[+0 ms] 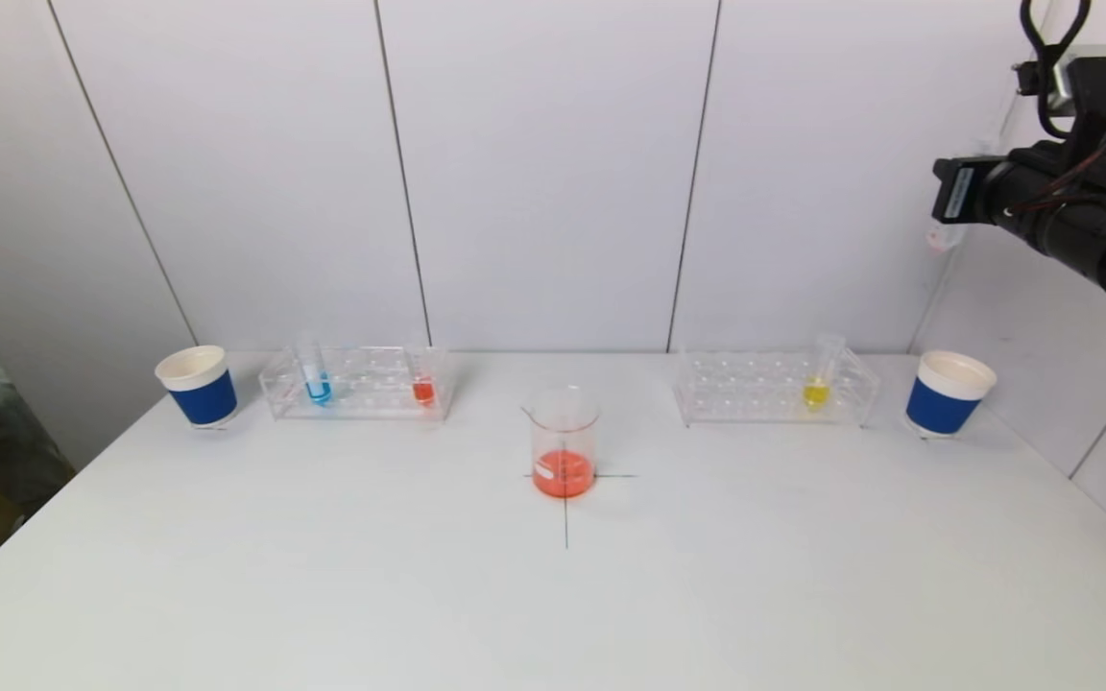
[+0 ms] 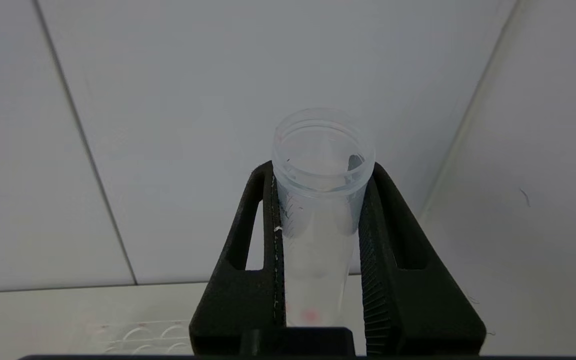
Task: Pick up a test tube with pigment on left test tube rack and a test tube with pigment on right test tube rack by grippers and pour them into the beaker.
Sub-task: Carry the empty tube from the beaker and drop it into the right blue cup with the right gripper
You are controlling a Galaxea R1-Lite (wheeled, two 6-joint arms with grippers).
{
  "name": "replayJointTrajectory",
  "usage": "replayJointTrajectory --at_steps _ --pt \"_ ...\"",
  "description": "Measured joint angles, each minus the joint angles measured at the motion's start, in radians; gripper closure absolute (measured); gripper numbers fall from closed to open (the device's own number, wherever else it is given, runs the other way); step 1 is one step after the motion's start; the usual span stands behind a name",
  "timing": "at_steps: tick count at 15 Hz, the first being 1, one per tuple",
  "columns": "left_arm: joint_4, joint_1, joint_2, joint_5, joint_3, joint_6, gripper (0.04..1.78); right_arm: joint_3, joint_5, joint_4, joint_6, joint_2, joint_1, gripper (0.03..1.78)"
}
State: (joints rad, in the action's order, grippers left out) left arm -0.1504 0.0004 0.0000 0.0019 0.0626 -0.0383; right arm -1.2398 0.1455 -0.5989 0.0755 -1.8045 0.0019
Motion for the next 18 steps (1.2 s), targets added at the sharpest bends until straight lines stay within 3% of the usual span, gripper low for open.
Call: replayJointTrajectory --at_steps 5,8,12,18 --pt "0.000 0.000 0.000 0.000 0.000 0.000 0.06 0.014 -0.084 -0.013 -0.038 -0.024 -0.177 1.33" --pt "0.000 0.000 0.000 0.000 0.000 0.000 0.06 0.014 -0.100 -0.020 -0.039 -0.067 -0.240 1.33" --pt "0.000 0.000 0.000 0.000 0.000 0.000 0.06 0.018 -0.102 -0.056 -0.059 -0.132 -0.269 1.33" --pt "0.000 0.000 0.000 0.000 0.000 0.000 0.06 0.073 -0.102 -0.218 -0.053 -0.230 -0.267 1.33"
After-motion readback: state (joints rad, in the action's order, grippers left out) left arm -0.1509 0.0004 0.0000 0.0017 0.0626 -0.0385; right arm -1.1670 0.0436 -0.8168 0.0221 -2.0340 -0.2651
